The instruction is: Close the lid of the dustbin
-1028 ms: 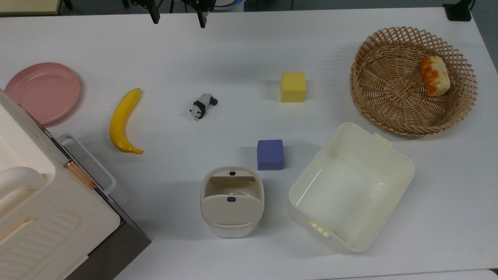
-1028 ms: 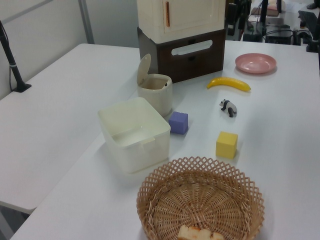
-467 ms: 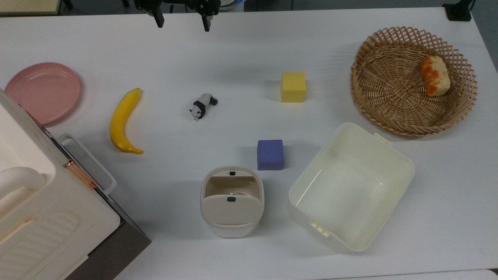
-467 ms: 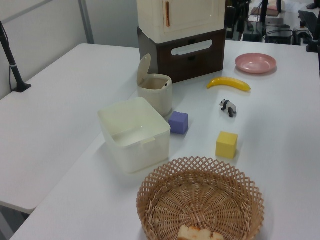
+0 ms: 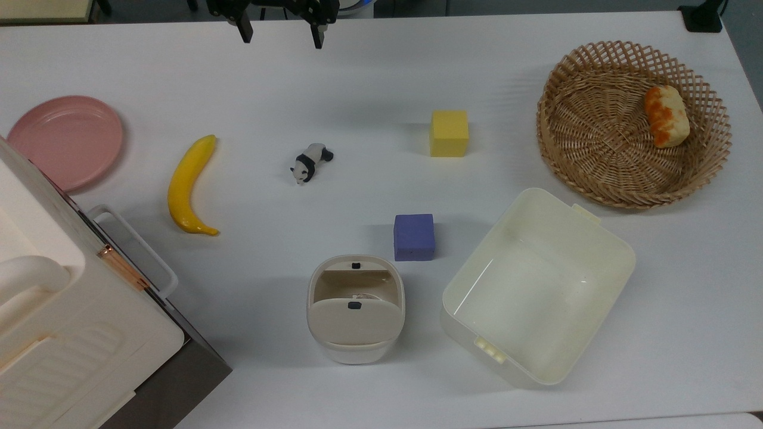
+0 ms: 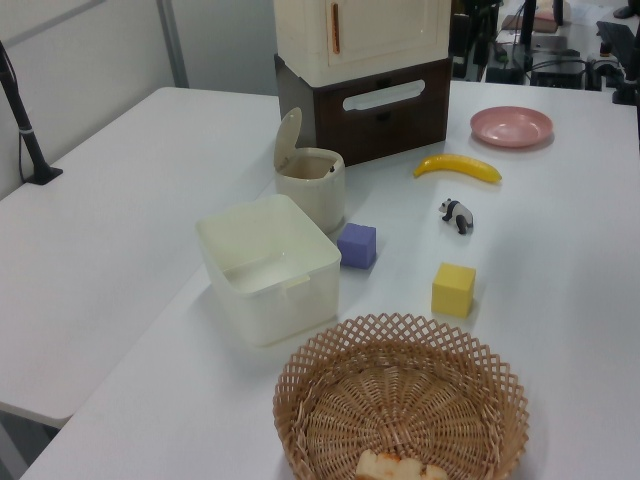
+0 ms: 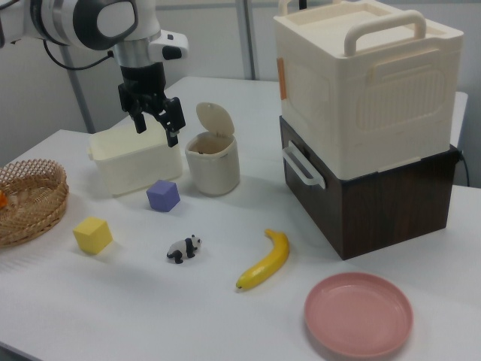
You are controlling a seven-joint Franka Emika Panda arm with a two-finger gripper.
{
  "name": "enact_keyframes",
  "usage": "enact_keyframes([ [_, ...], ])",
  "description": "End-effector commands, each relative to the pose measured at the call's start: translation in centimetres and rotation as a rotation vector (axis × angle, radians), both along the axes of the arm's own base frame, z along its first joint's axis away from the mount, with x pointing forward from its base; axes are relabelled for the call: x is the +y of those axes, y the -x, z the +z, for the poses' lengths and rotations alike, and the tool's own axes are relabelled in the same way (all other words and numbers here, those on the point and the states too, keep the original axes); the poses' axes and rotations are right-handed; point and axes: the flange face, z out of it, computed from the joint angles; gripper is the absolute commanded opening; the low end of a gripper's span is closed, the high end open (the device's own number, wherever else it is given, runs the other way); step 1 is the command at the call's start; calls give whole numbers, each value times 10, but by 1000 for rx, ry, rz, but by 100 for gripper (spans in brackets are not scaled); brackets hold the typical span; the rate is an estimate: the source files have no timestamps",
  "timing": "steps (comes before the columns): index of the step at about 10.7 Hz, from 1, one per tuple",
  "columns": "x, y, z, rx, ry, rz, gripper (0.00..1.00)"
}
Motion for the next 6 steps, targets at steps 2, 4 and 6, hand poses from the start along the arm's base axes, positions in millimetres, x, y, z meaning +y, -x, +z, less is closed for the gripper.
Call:
enact_keyframes([
  [2, 4, -1, 0, 0, -10, 22, 88],
  [4, 6, -5, -8, 13, -11, 32, 68],
  [6, 15, -6, -10, 16, -17, 46, 38],
])
